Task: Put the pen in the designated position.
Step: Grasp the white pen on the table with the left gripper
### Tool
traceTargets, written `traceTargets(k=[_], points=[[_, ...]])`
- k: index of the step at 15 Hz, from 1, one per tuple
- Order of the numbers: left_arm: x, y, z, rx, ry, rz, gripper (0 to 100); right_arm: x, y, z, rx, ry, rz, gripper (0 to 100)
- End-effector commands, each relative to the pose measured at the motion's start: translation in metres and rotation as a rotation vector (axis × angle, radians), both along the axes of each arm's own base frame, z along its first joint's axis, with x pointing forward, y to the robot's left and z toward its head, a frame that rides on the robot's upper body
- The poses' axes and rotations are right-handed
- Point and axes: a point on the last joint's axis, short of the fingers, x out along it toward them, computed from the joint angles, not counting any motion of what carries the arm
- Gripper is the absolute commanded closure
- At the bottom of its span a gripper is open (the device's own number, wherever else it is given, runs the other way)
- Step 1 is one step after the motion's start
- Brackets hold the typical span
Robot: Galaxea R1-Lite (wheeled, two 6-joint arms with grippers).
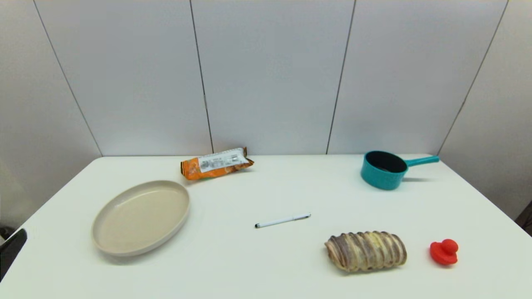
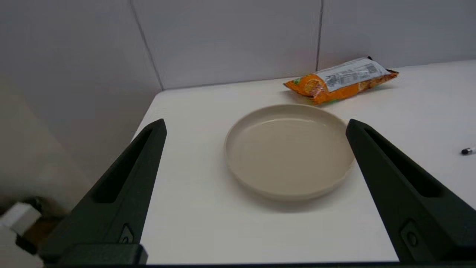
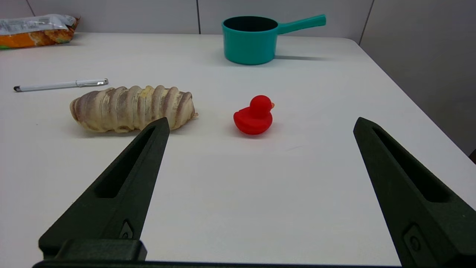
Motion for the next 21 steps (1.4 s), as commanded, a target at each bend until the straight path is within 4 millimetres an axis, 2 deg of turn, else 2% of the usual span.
traceTargets(k=[1, 5, 6, 10, 12, 16, 18, 21], points=[[0.074, -0.008, 0.038, 0.164, 0.117, -0.278, 0, 0.0, 0.0, 0.0, -0.001, -0.001, 0.001, 0], [0.124, -0.033, 0.041, 0.232, 0.189, -0.567, 0, 0.0, 0.0, 0.0, -0.001, -0.001, 0.001, 0], [0.132, -0.04, 0.041, 0.235, 0.199, -0.601, 0, 0.0, 0.0, 0.0, -0.001, -0.001, 0.0, 0], [0.172, -0.099, 0.038, 0.263, 0.254, -0.841, 0, 0.0, 0.0, 0.001, -0.001, -0.002, 0.001, 0], [0.191, -0.135, 0.036, 0.277, 0.269, -0.945, 0, 0.0, 0.0, 0.001, -0.001, -0.002, 0.001, 0], [0.203, -0.183, 0.015, 0.306, 0.339, -1.069, 0, 0.0, 0.0, 0.001, -0.001, -0.002, 0.001, 0], [0.205, -0.199, -0.003, 0.322, 0.399, -1.105, 0, 0.0, 0.0, 0.001, -0.001, -0.002, 0.001, 0], [0.211, -0.204, -0.031, 0.369, 0.479, -1.124, 0, 0.0, 0.0, 0.0, -0.001, -0.001, 0.001, 0]])
